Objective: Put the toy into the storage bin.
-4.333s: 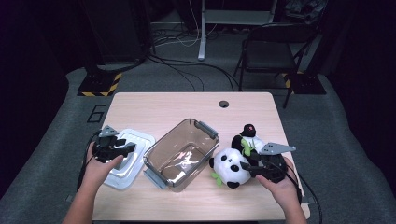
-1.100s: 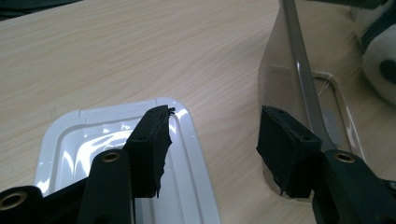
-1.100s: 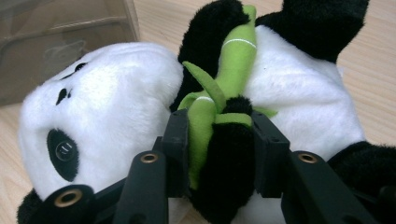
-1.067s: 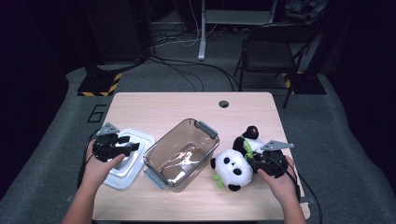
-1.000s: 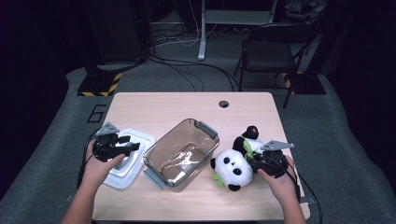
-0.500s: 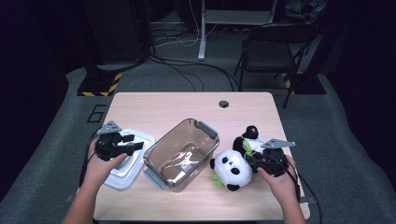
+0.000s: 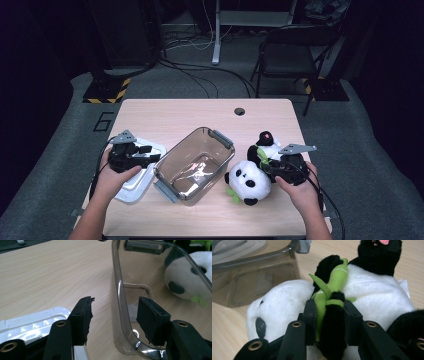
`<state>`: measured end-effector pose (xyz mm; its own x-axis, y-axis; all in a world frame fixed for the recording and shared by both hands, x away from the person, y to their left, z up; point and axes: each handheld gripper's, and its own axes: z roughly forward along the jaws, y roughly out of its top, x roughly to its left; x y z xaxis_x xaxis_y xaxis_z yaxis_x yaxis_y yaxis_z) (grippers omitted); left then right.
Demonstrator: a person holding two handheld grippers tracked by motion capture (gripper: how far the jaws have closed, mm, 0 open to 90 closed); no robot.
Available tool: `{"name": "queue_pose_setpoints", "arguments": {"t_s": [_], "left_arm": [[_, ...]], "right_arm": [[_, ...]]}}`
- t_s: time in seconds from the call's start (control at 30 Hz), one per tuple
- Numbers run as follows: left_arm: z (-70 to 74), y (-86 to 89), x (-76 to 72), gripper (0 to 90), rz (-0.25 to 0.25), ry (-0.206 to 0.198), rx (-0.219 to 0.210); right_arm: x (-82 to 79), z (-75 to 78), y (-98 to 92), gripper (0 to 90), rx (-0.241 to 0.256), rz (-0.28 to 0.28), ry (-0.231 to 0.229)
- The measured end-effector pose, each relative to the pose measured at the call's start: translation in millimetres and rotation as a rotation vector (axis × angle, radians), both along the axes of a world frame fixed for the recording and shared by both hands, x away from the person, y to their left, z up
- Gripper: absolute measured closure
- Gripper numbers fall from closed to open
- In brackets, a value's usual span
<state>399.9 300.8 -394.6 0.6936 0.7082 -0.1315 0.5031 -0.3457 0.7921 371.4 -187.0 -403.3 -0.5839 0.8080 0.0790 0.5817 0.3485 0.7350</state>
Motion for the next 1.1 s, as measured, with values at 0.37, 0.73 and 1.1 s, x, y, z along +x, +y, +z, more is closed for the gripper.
{"name": "queue_pose_setpoints", "arguments": {"t_s": [0.37,0.73,1.1], "left_arm": [[-8.2,-7.1,1.1,46.8,-0.038,0.027,-0.021],[-14.8,-14.7,1.7,49.1,-0.061,0.051,-0.047],[-16.6,-21.4,-0.6,52.1,-0.094,0.064,-0.015]], "right_arm": [[-1.8,16.8,2.3,68.1,-0.026,0.117,0.013],[-6.8,42.4,2.4,68.0,-0.01,0.153,0.004],[-15.8,63.7,-2.7,67.9,0.027,0.164,-0.015]]}}
